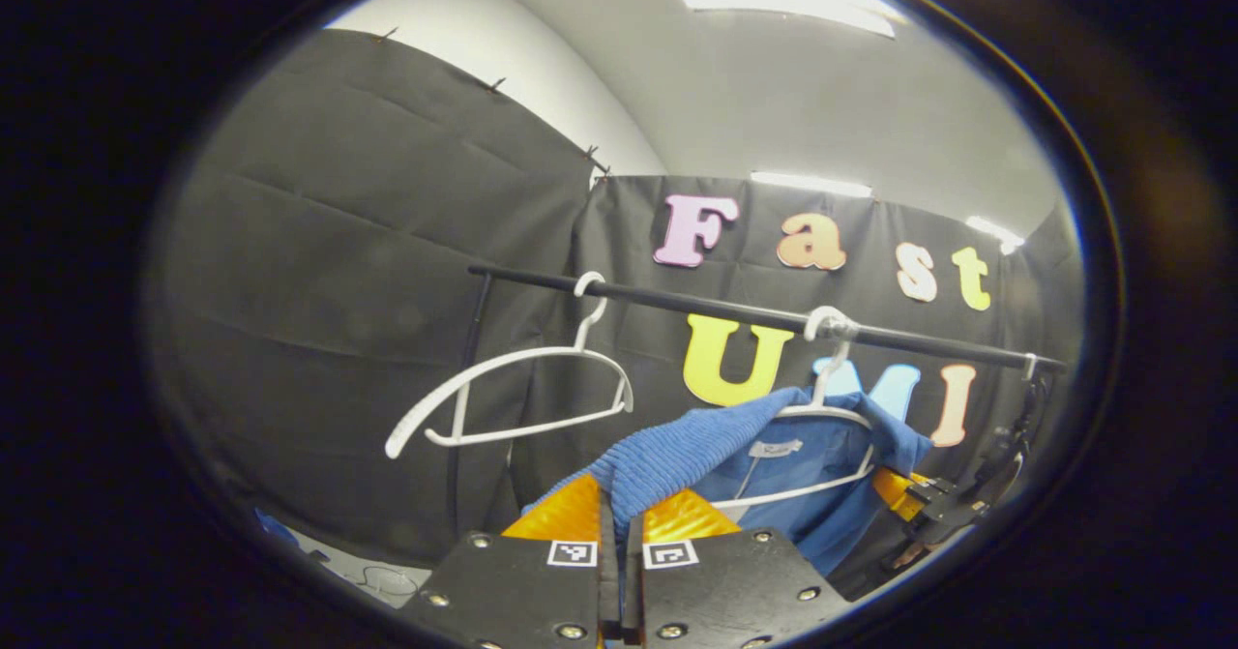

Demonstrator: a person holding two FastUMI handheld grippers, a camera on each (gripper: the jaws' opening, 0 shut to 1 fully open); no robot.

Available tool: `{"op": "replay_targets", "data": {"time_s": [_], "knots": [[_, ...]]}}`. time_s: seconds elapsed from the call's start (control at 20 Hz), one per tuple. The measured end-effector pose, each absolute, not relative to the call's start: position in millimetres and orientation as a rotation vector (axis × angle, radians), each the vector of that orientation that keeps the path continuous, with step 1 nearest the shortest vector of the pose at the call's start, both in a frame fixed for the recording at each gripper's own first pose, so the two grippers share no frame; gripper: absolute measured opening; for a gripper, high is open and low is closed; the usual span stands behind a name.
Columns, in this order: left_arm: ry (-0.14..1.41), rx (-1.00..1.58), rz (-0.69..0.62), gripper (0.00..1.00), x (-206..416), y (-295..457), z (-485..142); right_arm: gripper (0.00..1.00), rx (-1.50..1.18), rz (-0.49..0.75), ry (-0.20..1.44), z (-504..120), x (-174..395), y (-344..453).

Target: Grasp the clothes on the hanger with both hands and then place them into the laundry hamper below.

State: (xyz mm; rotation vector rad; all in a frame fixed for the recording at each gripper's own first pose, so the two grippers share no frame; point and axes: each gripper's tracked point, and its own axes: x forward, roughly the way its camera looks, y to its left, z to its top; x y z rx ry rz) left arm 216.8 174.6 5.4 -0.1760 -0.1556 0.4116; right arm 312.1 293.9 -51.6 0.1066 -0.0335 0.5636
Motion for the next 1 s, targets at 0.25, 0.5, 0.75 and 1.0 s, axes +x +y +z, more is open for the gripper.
{"op": "replay_targets", "data": {"time_s": [0.25, 0.5, 0.75, 1.0], "knots": [[-0.18, -0.11, 0.425, 0.02, 225.9, 187.8, 18.0, 0.0, 0.085, 0.529, -0.089, -46.2, 318.9, 289.1], [-0.187, -0.131, 0.425, 0.03, 231.7, 198.4, 26.4, 0.0, 0.087, 0.522, -0.108, -47.7, 321.9, 289.0], [-0.204, -0.149, 0.41, 0.03, 231.6, 208.2, 39.7, 0.0, 0.092, 0.507, -0.132, -46.2, 323.1, 282.1], [-0.24, -0.216, 0.406, 0.02, 233.2, 221.8, 49.6, 0.0, 0.066, 0.468, -0.203, -37.1, 331.3, 267.5]]}}
